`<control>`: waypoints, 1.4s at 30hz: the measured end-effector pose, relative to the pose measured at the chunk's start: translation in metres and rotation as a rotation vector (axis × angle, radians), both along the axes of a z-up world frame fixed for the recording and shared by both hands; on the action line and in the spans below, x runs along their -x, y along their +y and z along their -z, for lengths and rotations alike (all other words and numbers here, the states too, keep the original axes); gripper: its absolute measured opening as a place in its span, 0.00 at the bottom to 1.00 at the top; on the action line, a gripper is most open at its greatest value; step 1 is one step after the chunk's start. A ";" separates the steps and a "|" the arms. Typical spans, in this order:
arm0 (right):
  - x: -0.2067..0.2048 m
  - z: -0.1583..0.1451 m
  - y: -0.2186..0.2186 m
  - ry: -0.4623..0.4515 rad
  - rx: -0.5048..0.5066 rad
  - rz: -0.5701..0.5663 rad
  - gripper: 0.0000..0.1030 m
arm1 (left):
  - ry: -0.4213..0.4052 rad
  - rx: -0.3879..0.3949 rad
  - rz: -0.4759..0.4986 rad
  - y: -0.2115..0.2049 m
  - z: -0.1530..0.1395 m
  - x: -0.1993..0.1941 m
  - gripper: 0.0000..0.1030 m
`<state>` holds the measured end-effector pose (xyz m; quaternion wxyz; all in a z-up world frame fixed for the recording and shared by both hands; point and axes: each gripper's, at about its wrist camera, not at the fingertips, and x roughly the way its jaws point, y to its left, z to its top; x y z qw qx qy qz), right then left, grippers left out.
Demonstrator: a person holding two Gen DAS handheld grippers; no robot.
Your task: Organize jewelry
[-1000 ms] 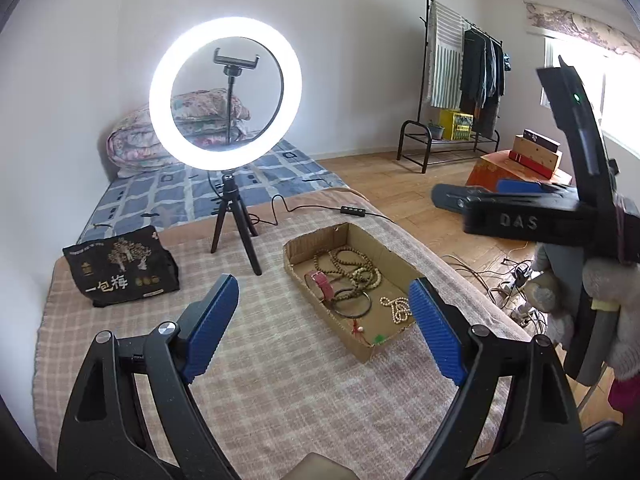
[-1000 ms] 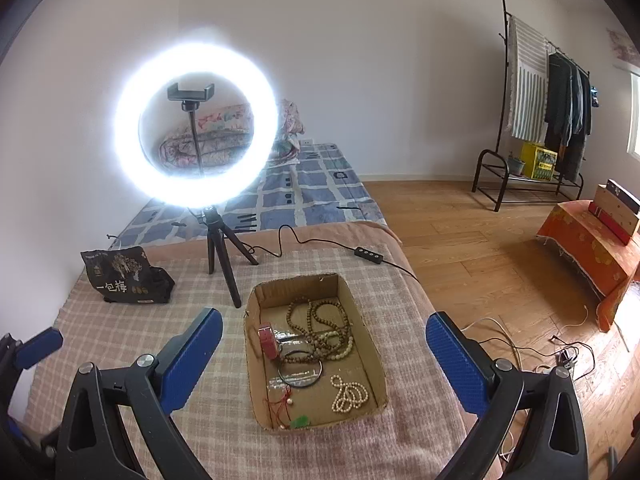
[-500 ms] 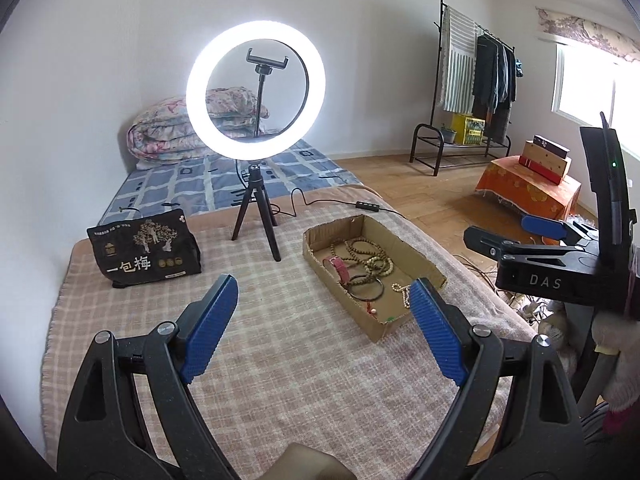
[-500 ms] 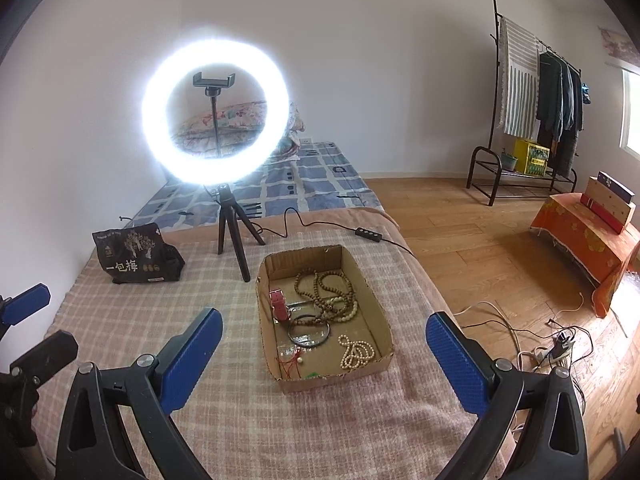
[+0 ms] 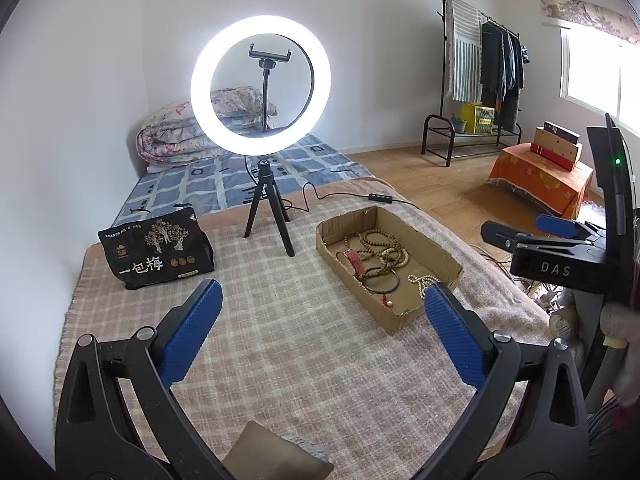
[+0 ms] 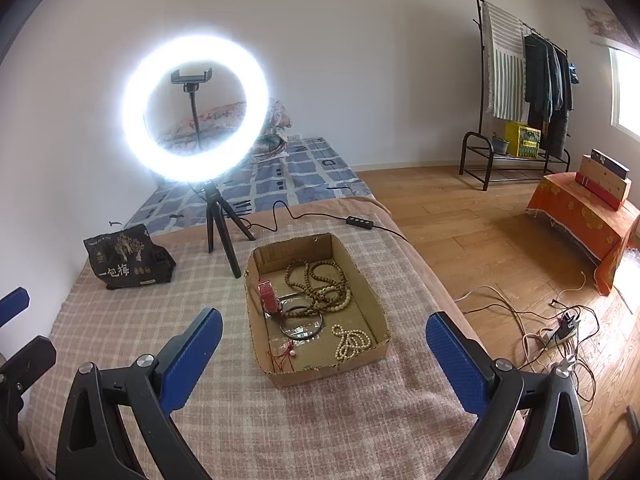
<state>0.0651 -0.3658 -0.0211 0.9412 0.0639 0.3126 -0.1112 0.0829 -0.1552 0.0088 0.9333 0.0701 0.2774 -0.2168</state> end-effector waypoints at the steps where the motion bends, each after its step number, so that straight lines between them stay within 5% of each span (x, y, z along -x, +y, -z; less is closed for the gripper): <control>1: 0.000 0.000 0.000 -0.001 -0.003 0.003 1.00 | 0.001 -0.002 -0.001 0.000 0.000 -0.001 1.00; 42: -0.011 0.014 0.008 0.037 -0.019 -0.013 1.00 | -0.014 0.001 -0.011 -0.002 -0.002 -0.001 1.00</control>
